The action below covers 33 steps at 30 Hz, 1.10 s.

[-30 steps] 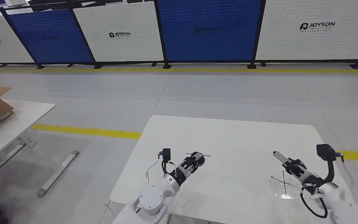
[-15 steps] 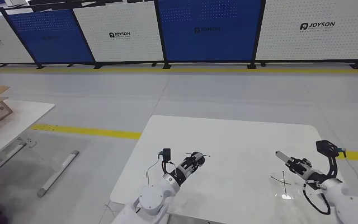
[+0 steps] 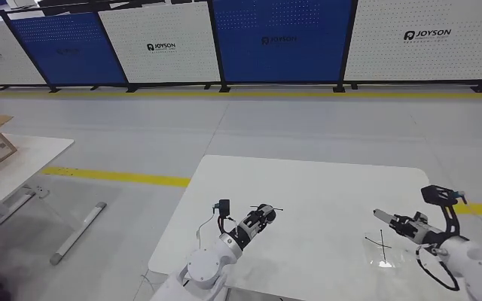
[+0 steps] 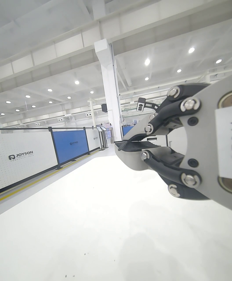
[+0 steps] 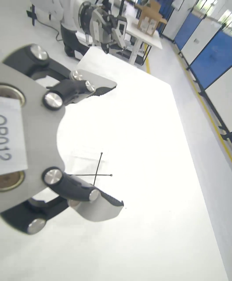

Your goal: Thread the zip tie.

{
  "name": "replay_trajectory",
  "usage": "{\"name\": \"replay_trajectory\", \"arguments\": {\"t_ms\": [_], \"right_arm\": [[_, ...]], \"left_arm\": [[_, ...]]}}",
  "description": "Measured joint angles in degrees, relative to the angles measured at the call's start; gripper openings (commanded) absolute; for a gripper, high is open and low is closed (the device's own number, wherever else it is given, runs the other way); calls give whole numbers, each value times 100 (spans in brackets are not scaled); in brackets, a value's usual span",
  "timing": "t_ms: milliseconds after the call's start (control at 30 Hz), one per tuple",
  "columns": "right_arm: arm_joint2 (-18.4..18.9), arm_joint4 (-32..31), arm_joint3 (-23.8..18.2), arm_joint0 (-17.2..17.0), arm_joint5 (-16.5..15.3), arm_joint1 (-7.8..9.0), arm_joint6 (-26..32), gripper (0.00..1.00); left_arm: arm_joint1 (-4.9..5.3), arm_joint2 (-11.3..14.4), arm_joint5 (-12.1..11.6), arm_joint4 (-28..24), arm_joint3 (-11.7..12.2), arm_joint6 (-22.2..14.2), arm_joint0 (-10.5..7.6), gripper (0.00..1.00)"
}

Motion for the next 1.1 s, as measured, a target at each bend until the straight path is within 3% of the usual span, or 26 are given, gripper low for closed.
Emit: {"name": "replay_trajectory", "arguments": {"t_ms": [233, 600, 733, 933, 1100], "right_arm": [[-227, -837, 117, 506, -214, 95, 1023, 100], [-309, -868, 149, 484, -289, 98, 956, 100], [-658, -1180, 189, 695, -600, 127, 1425, 100], [-1113, -1289, 458, 1115, -681, 124, 1980, 100], [-1128, -1272, 484, 1139, -709, 125, 2010, 100]], "left_arm": [[0, 0, 0, 0, 0, 0, 0, 0], [0, 0, 0, 0, 0, 0, 0, 0], [0, 0, 0, 0, 0, 0, 0, 0], [0, 0, 0, 0, 0, 0, 0, 0], [0, 0, 0, 0, 0, 0, 0, 0]]}}
